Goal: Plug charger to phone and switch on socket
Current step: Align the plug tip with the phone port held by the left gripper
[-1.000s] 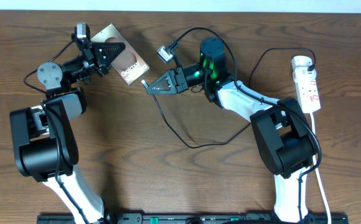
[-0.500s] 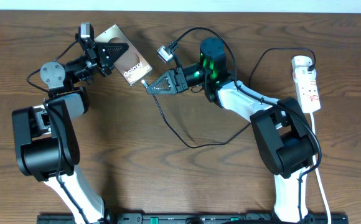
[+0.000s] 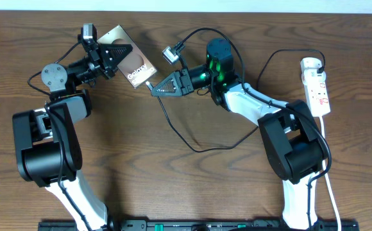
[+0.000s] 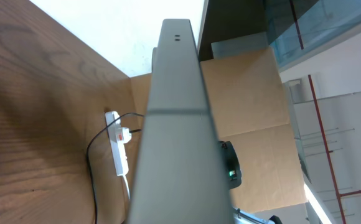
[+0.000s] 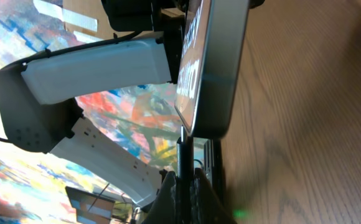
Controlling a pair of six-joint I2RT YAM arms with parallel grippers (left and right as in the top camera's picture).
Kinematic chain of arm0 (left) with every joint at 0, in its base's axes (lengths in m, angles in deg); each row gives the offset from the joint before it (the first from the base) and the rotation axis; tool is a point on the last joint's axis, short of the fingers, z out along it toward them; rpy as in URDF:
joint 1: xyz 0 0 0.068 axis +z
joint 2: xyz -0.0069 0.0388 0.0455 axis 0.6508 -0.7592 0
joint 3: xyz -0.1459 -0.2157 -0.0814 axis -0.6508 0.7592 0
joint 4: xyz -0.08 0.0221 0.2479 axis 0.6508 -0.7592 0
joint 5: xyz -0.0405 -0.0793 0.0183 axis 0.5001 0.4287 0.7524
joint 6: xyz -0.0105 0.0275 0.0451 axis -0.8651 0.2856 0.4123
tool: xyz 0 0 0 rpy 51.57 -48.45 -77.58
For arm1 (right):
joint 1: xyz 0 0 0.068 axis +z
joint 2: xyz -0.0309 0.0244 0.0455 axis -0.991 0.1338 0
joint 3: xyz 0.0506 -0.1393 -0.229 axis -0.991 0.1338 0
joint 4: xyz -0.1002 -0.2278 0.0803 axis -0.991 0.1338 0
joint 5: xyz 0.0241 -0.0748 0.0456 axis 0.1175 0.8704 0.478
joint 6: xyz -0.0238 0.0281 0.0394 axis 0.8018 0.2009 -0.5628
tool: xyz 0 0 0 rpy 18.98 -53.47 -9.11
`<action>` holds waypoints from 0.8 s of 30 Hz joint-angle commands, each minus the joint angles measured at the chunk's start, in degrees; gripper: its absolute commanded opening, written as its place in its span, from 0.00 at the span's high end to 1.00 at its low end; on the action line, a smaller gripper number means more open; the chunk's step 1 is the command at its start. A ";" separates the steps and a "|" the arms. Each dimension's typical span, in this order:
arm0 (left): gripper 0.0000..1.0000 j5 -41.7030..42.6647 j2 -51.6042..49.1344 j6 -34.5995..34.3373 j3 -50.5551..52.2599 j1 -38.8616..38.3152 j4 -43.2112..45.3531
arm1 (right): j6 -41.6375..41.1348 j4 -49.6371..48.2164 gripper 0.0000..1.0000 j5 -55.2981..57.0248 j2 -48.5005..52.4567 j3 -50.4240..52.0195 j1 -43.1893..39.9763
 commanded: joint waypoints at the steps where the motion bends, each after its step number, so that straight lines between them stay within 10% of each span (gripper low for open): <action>1: 0.92 0.50 0.98 -0.48 -0.66 -0.07 1.14 | 0.87 -0.26 0.99 1.09 0.11 -0.44 -0.55; 24: 0.93 0.50 0.98 -0.26 -0.66 -0.07 1.14 | -0.20 0.15 0.99 2.93 0.11 -0.44 -0.76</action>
